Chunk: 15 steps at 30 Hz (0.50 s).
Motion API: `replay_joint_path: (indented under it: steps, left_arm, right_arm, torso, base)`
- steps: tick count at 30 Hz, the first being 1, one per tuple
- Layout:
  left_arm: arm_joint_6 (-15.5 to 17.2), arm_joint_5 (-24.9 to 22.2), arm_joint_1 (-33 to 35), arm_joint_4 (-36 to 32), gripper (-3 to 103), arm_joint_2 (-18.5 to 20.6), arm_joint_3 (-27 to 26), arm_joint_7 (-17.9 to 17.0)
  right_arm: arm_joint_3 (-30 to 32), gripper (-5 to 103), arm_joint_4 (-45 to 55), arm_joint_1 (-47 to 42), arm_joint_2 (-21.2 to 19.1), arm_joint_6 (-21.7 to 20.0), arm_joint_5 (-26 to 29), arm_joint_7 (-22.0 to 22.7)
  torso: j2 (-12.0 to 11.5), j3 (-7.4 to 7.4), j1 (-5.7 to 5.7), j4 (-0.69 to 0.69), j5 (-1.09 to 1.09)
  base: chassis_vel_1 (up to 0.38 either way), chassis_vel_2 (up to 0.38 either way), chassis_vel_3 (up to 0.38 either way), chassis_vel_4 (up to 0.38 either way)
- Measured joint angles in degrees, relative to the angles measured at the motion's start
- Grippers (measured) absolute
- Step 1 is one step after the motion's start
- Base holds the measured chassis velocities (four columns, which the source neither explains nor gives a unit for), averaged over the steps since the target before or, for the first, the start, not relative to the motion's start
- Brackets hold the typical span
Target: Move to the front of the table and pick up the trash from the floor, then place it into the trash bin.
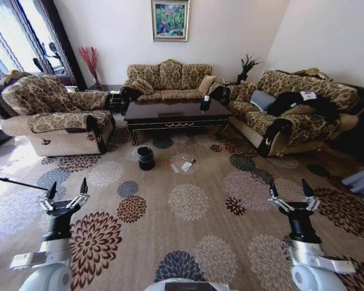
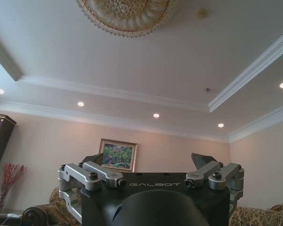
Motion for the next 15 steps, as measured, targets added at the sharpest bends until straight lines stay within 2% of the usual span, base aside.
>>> replay_joint_path:
  steps: [9, 12, 15]
  left_arm:
    - [0.77, 0.98, 0.42, -1.39, 100, -0.28, 1.82, -0.78]
    - [1.65, 1.51, 1.79, -1.96, 100, -0.17, 1.31, 0.36]
    - [2.72, 1.80, 2.48, -2.95, 100, -0.07, 0.68, 0.76]
  right_arm:
    - [0.34, 100, 2.61, -1.42, -0.05, -2.64, 0.47, 0.68]
    - [0.63, 100, 4.17, -2.70, 0.18, -5.30, 0.39, 1.75]
    - [0.80, 100, 4.74, -3.09, 0.30, -6.23, 0.36, 2.10]
  torso:
    - [-1.77, -0.96, -0.79, 0.00, 0.00]
    - [-2.98, -1.63, -1.33, 0.00, -0.01]
    - [-3.55, -1.94, -1.60, 0.01, 0.00]
  base:
    - [0.000, 0.000, 0.000, 0.000]
    - [0.000, 0.000, 0.000, 0.000]
    - [0.000, 0.000, 0.000, 0.000]
